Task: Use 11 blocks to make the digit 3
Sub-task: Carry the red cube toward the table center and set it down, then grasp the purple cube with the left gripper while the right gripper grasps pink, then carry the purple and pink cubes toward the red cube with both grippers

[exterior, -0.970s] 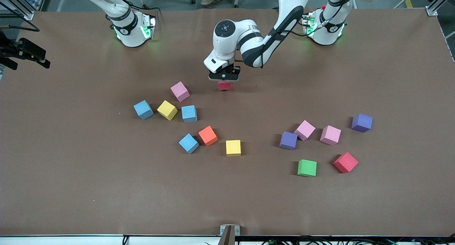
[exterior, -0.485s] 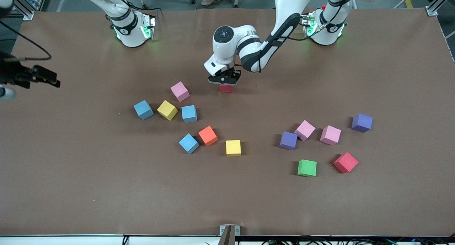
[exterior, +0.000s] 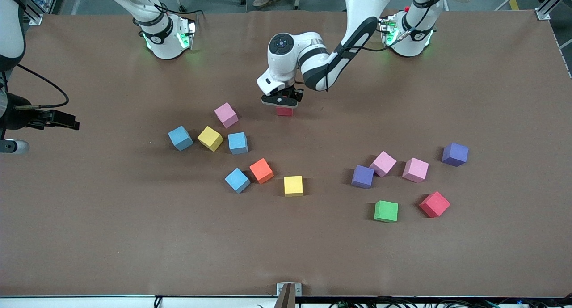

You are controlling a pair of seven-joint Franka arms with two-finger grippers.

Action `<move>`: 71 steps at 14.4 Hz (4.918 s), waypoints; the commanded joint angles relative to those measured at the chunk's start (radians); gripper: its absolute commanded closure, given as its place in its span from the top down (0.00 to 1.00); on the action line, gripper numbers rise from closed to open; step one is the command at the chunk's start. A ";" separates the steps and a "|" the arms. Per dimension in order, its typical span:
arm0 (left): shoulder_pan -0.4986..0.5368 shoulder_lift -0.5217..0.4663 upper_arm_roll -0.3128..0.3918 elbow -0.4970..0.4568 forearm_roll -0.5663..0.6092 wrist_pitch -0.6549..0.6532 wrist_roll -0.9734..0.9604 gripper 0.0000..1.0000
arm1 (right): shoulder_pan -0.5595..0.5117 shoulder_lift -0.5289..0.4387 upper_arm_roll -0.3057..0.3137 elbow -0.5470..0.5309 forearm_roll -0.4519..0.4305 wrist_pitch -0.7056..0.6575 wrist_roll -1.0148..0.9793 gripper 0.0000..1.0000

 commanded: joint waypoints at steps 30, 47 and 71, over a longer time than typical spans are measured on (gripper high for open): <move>0.251 0.320 0.109 0.718 -0.098 -0.209 0.241 1.00 | 0.606 -0.232 0.021 -0.963 0.089 0.852 1.478 1.00; 0.519 0.099 0.099 0.431 -0.085 -0.366 0.718 1.00 | 0.725 0.018 0.020 -0.965 0.086 1.104 1.593 1.00; 0.533 0.067 0.092 0.287 -0.044 -0.191 0.648 0.39 | 0.811 0.050 0.024 -0.925 0.098 1.135 2.090 0.01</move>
